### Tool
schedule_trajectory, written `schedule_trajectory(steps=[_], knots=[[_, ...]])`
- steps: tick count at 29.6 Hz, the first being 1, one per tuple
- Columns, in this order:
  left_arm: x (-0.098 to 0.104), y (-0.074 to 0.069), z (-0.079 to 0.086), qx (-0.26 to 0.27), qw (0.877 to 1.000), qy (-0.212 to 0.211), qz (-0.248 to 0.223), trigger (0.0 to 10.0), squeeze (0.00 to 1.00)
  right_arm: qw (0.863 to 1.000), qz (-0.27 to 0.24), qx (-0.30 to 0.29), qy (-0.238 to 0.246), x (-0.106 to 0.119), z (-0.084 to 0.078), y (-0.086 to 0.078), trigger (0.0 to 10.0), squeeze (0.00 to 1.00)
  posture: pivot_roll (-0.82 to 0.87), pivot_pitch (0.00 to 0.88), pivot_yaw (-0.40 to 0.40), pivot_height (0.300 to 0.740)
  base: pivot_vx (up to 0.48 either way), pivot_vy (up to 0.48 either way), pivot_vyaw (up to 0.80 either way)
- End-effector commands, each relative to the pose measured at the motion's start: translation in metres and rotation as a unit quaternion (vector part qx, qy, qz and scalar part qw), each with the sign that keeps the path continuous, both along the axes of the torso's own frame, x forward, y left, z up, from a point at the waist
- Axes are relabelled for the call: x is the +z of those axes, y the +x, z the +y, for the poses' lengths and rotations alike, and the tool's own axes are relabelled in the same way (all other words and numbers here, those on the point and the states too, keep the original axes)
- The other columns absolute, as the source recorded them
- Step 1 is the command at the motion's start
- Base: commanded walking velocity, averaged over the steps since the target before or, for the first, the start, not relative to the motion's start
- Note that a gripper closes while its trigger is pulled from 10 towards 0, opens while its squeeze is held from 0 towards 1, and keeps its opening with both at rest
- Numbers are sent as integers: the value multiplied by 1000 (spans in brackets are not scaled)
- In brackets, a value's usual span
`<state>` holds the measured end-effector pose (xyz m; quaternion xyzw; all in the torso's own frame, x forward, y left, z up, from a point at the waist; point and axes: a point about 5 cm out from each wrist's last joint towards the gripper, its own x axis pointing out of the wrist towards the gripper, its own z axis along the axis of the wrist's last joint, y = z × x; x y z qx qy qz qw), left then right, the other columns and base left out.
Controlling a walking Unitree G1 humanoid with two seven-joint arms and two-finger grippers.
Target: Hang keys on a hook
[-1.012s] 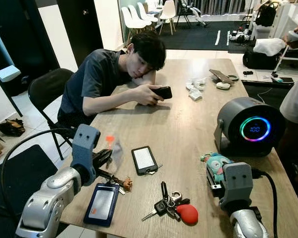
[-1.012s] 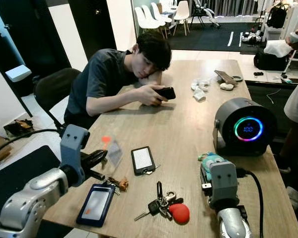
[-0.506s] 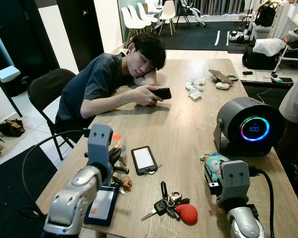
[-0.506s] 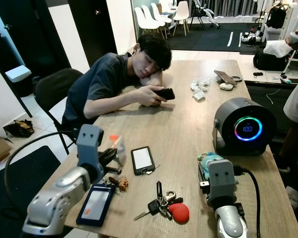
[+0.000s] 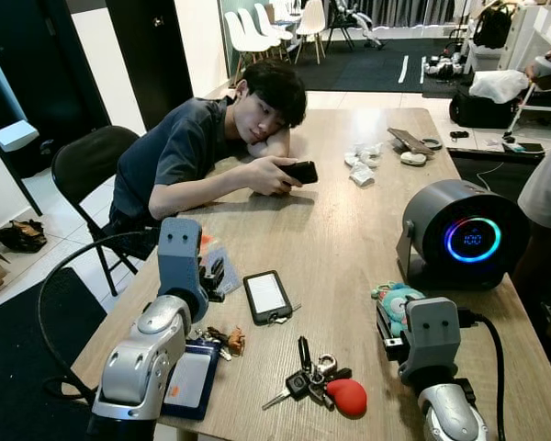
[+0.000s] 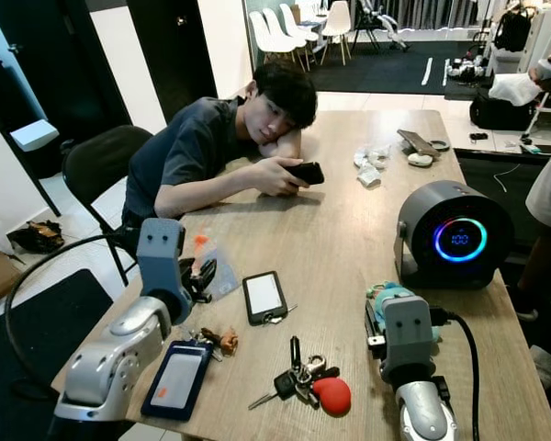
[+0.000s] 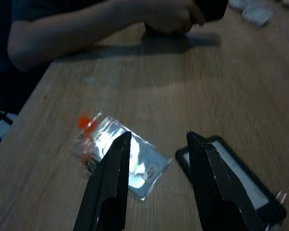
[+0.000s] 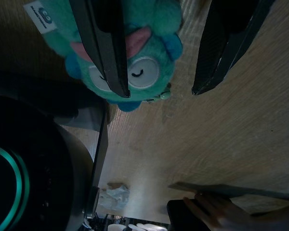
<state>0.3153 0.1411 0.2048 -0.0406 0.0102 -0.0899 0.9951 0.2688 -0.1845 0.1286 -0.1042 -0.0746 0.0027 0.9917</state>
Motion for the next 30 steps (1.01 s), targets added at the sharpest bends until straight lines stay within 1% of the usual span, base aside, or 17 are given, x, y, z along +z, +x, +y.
schedule_trajectory(steps=[1, 3, 4, 6, 8, 10, 11, 12, 14, 16, 17, 19, 20, 22, 23, 25, 30], knots=[[7, -2, 13, 13, 1000, 1, -17, 10000, 0, 1000, 8, 6, 3, -6, 4, -1, 10000, 0, -7, 115, 107, 740, 0, 0, 0], [8, -3, 16, 8, 1000, 4, -20, 10000, 0, 1000, 8, 7, 3, -6, 4, -1, 10000, 0, -6, 117, 106, 740, 0, 0, 0], [8, -6, 15, -22, 1000, 8, -20, 10000, 0, 1000, 9, 8, 3, -6, 4, -1, 10000, 0, -3, 118, 105, 740, 0, 0, 0], [1, -18, 12, -119, 990, 68, -19, 10000, 0, 1000, 9, 9, 3, -6, 5, -1, 10000, 0, -4, 120, 105, 740, 0, 0, 0], [-1, -22, 11, -144, 986, 83, -16, 10000, 0, 1000, 9, 9, 3, -6, 5, -1, 10000, 0, -4, 120, 105, 740, 0, 0, 0], [-16, -34, 20, -181, 972, 151, 14, 10000, 0, 1000, 10, 8, 2, -6, 4, -2, 10000, 0, -2, 127, 108, 740, 0, 0, 0], [-16, -34, 20, -181, 972, 151, 14, 10000, 0, 1000, 10, 8, 2, -6, 4, -2, 10000, 0, -2, 127, 108, 740, 0, 0, 0], [-26, -42, 28, -201, 959, 193, 51, 10000, 0, 1000, 11, 6, 1, -7, 2, -3, 10000, 0, 0, 130, 109, 740, 0, 0, 0], [-28, -45, 30, -204, 956, 200, 64, 10000, 0, 1000, 11, 6, 1, -7, 2, -3, 10000, 0, 0, 130, 109, 740, 0, 0, 0], [-25, -63, 27, -271, 940, 192, 76, 10000, 0, 1000, 12, 5, 1, -7, 1, -4, 10000, 0, 4, 132, 107, 740, 0, 0, 0], [-25, -63, 27, -271, 940, 192, 76, 10000, 0, 1000, 12, 5, 1, -7, 1, -4, 10000, 0, 4, 132, 107, 740, 0, 0, 0], [-25, -81, 21, -335, 918, 195, 86, 10000, 0, 1000, 14, 5, 1, -8, 1, -4, 10000, 0, 12, 133, 106, 740, 0, 0, 0], [-25, -81, 21, -335, 918, 195, 86, 10000, 0, 1000, 14, 5, 1, -8, 1, -4, 10000, 0, 12, 133, 106, 740, 0, 0, 0], [-29, -92, 17, -370, 902, 201, 95, 10000, 0, 1000, 15, 7, 1, -9, 2, -3, 10000, 0, 15, 133, 105, 740, 0, 0, 0], [-29, -92, 17, -370, 902, 201, 95, 10000, 0, 1000, 15, 7, 1, -9, 2, -3, 10000, 0, 15, 133, 105, 740, 0, 0, 0], [-42, -102, 12, -399, 886, 208, 112, 10000, 0, 1000, 14, 9, 1, -8, 4, -2, 10000, 0, 11, 136, 105, 740, 0, 0, 0], [-53, -101, 5, -395, 888, 200, 124, 10000, 0, 1000, 17, 9, 1, -9, 3, -3, 10000, 0, 12, 138, 103, 740, 0, 0, 0]])
